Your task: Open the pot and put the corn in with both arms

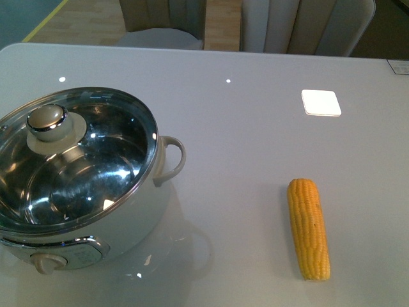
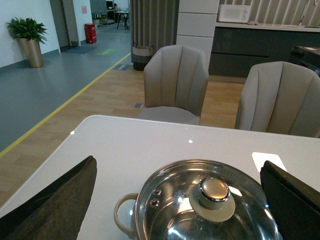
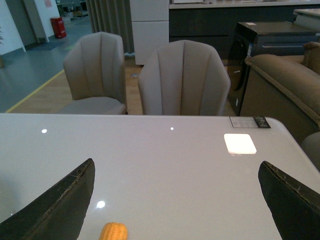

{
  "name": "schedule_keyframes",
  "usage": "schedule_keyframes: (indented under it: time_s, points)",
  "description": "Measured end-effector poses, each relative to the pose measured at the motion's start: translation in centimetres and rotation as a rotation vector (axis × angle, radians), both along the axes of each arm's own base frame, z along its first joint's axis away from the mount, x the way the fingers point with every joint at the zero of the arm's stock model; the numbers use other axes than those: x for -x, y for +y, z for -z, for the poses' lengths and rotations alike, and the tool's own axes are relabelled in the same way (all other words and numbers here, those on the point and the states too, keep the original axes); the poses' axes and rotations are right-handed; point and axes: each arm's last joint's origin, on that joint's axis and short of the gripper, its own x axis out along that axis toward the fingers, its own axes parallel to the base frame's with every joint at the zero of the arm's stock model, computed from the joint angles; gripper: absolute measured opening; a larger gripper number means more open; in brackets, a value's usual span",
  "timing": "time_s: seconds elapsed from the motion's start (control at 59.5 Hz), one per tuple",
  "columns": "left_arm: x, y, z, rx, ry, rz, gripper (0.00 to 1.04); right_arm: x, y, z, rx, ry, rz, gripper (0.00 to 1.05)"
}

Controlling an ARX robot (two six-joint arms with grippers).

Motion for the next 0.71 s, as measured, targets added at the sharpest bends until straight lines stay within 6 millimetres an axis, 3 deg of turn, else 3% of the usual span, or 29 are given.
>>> schedule_keyframes:
  time_s: [0.571, 0.605, 0.706]
  points:
    - [0.0, 0.0, 0.0, 0.0, 0.0, 0.0, 0.98, 0.0, 0.0, 0.0, 0.0, 0.0, 0.0, 0.96]
    - [-0.03, -0.01, 0.09, 0.012, 0.028, 0.005, 0.98, 0.0, 0.0, 0.0, 0.0, 0.0, 0.0, 0.96]
    - [-0.28, -0.22, 0.05, 0.149, 0.348, 0.001, 0.98, 0.0, 0.0, 0.0, 0.0, 0.0, 0.0, 0.96]
